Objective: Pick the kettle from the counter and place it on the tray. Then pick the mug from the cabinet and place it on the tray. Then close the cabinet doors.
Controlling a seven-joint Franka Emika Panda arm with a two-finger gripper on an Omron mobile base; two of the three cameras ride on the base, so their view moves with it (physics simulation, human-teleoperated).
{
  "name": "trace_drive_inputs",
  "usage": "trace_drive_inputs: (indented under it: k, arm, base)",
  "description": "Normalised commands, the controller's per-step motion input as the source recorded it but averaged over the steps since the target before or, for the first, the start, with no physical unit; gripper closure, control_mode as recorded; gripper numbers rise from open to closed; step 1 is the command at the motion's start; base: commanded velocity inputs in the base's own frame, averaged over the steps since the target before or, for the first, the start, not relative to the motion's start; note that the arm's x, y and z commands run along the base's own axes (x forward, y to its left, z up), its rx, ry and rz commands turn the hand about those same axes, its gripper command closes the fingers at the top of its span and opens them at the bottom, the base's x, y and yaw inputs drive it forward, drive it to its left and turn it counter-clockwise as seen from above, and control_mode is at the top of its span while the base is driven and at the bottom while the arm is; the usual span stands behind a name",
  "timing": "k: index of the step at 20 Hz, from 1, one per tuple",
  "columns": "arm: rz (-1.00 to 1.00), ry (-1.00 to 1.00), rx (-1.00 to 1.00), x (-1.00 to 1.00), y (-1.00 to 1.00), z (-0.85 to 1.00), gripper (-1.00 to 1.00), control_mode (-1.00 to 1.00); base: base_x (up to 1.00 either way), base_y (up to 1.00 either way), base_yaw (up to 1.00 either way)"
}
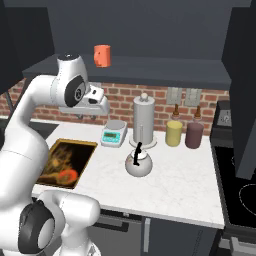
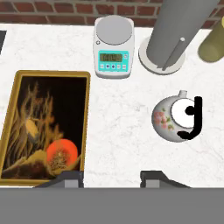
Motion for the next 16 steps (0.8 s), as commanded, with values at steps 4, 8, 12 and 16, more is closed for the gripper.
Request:
trace_drive_inputs:
  k: [4,8,12,16]
  arm:
    - [-0.01,0.00,0.00,-0.06,-0.18,0.00,-1.00,-1.00]
    - [-0.05,0.00,-0.02,-0.07,-0.62,0.00,-1.00,-1.00]
    - [-0.05,0.00,-0.01,-0.01,-0.83,-0.04,-1.00,-1.00]
    - [-0.03,0.00,0.00,0.00,-0.82,-0.06,-1.00,-1.00]
  base:
    - [0.00,0.00,0.00]
    - [0.00,0.00,0.00]
    - [0.00,0.00,0.00]
    - [0.00,0.00,0.00]
